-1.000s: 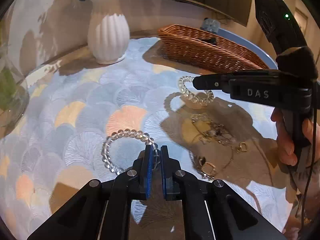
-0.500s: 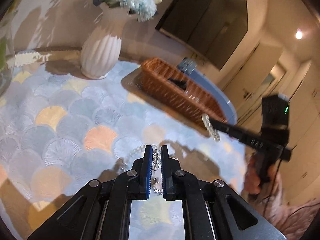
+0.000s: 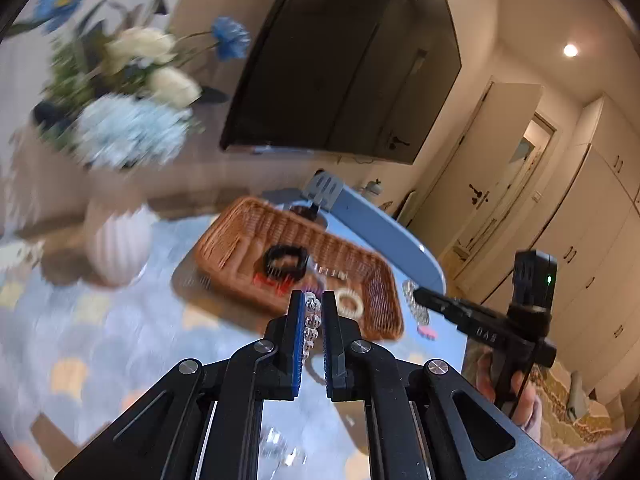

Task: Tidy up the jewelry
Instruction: 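Carry both bead bracelets into the wicker basket and open both tools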

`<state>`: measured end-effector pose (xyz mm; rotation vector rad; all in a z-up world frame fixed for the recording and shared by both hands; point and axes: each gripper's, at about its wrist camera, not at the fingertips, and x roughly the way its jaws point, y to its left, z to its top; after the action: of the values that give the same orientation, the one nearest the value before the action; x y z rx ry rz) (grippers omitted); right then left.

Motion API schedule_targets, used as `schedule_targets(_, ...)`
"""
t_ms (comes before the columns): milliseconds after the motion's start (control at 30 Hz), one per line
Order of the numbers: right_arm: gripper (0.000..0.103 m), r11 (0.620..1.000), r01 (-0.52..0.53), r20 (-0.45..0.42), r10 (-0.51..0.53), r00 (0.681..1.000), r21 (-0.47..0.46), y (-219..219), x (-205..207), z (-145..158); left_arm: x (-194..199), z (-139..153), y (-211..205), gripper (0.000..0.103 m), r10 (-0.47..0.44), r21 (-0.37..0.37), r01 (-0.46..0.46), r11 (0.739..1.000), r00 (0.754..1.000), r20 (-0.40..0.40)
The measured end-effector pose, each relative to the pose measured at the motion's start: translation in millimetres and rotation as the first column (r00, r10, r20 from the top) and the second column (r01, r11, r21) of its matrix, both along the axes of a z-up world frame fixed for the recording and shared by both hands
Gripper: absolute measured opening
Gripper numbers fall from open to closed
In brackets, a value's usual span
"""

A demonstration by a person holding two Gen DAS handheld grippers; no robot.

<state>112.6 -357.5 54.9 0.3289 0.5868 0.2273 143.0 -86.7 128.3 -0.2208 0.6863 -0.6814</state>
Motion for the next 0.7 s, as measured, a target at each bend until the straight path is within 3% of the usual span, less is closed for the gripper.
schedule_targets(267, 0.010, 0.995, 0.082, -0.080, -0.086, 0.993, -0.049, -42.8, 54.9, -14.3, 70.3, 4.6, -43.3, 0.008, 0.025, 0.042, -0.024, 0.999, 0.999, -0.032)
schedule_targets(400, 0.010, 0.992, 0.085, -0.111, -0.094, 0.989, -0.089, -40.9, 82.3, -27.2, 103.7, -9.7, -59.8, 0.008, 0.059, 0.104, -0.052, 0.993, 0.996, -0.069)
schedule_targets(700, 0.010, 0.987, 0.083, -0.165, -0.105, 0.981, -0.136, -23.4, 117.6, -48.7, 149.9, -53.7, -83.1, 0.008, 0.077, 0.157, -0.054, 0.986, 0.987, -0.142)
